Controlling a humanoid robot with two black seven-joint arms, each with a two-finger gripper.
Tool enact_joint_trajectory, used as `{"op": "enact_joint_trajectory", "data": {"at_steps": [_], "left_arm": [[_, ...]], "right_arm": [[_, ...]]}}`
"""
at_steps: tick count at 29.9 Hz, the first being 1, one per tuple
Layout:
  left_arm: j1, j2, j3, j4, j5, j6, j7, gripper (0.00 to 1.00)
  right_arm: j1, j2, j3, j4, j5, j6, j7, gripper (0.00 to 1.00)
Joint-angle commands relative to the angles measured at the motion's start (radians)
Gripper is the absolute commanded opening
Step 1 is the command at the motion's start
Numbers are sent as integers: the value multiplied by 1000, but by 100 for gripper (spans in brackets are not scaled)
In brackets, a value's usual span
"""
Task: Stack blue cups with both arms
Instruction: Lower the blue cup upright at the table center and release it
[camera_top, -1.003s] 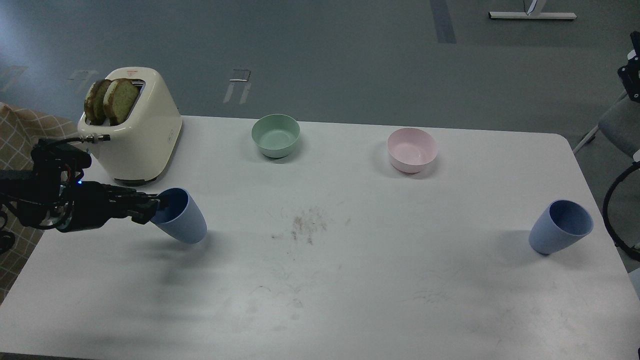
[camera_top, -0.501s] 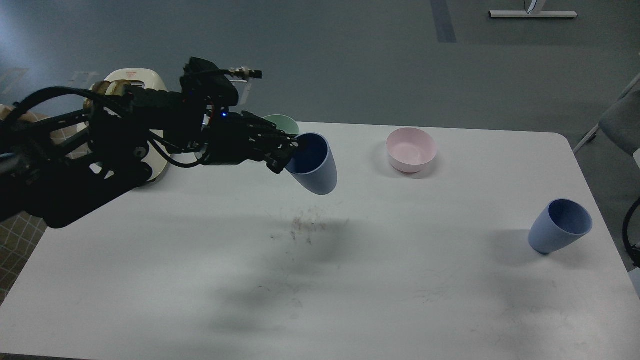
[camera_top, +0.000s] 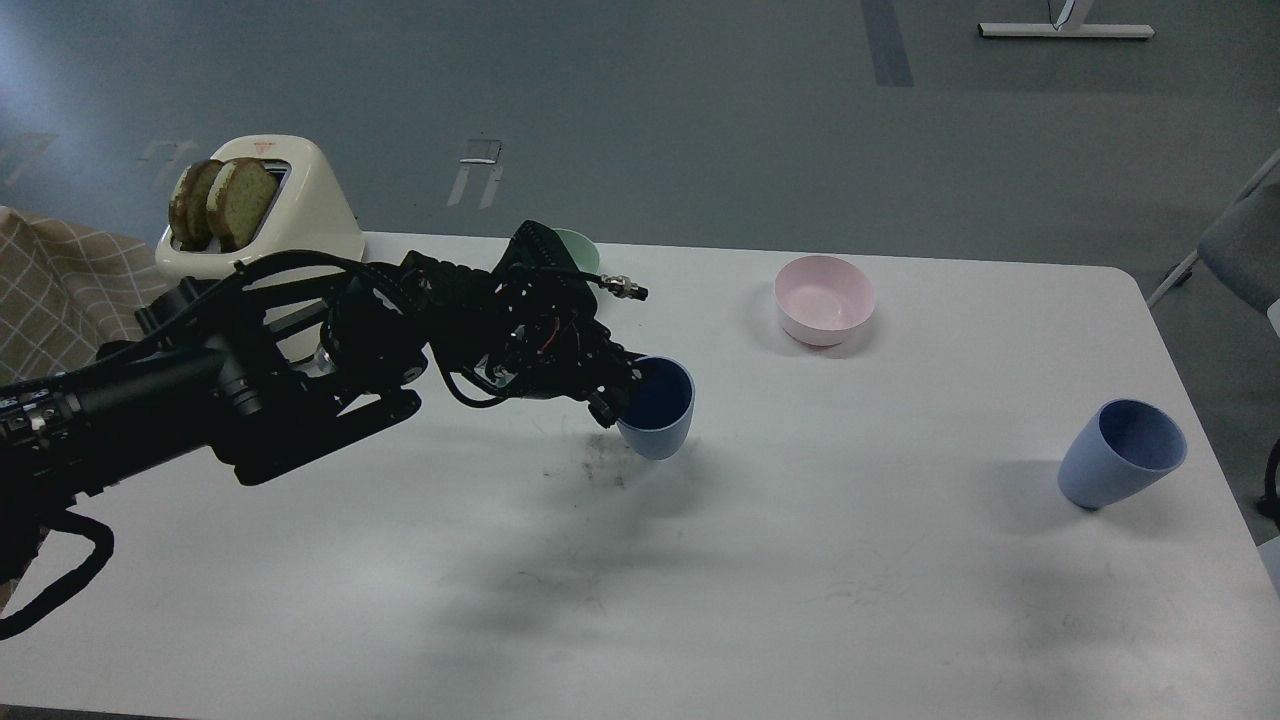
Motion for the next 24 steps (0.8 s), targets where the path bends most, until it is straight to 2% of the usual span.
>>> {"op": "enact_joint_trajectory", "data": {"at_steps": [1, 5, 24], "left_arm": [[0, -29, 16, 33, 2, 0, 3, 0], [-6, -78, 16, 102, 2, 0, 3, 0], [-40, -63, 16, 101, -14, 0, -24, 0]], "right_arm": [[0, 2, 0, 0, 1, 0, 0, 100], [0, 2, 0, 0, 1, 0, 0, 100], [-12, 7, 0, -1, 1, 0, 0, 100]]}}
